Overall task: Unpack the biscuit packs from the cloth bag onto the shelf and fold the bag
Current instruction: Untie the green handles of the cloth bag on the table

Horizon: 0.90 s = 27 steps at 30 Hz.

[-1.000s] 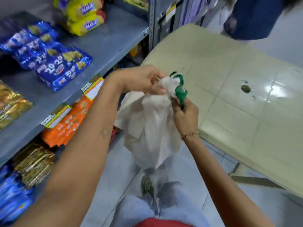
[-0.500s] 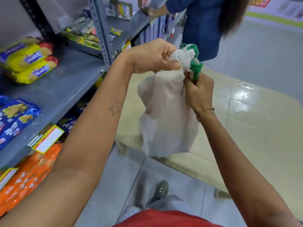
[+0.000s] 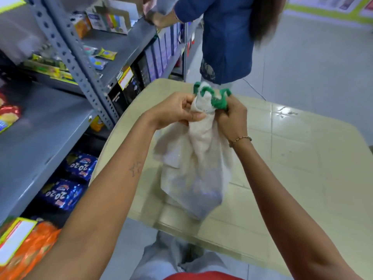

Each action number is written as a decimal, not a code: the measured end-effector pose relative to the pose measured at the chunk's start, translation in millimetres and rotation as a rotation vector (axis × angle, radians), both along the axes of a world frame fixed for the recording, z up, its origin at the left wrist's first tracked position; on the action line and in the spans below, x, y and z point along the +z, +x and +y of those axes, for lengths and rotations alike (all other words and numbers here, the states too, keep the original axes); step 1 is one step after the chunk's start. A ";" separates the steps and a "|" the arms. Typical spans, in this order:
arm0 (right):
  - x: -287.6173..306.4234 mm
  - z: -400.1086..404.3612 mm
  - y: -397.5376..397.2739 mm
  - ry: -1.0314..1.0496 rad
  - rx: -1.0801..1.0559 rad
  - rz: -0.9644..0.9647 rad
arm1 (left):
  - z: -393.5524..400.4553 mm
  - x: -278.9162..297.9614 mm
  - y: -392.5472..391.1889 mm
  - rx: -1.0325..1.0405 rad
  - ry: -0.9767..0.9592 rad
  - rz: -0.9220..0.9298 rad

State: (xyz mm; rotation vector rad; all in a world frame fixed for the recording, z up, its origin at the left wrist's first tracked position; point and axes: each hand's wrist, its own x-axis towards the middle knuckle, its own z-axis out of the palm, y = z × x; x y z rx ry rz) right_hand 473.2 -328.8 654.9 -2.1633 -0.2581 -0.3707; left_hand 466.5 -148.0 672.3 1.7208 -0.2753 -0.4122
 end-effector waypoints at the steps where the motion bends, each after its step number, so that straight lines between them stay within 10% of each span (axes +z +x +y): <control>1: -5.6 3.4 -0.1 -0.018 0.009 0.040 | 6.4 -12.2 3.0 0.007 0.014 0.032; 14: -50.7 7.4 -61.9 0.260 0.052 0.526 | 33.7 -90.0 -0.7 -0.008 0.180 0.027; 21: -61.5 19.8 -57.5 0.117 -0.115 0.336 | 47.7 -76.6 2.5 -0.257 0.294 0.079; 27: -59.1 12.6 -53.0 0.160 -0.100 0.224 | 30.5 -35.5 14.3 0.105 0.065 -0.242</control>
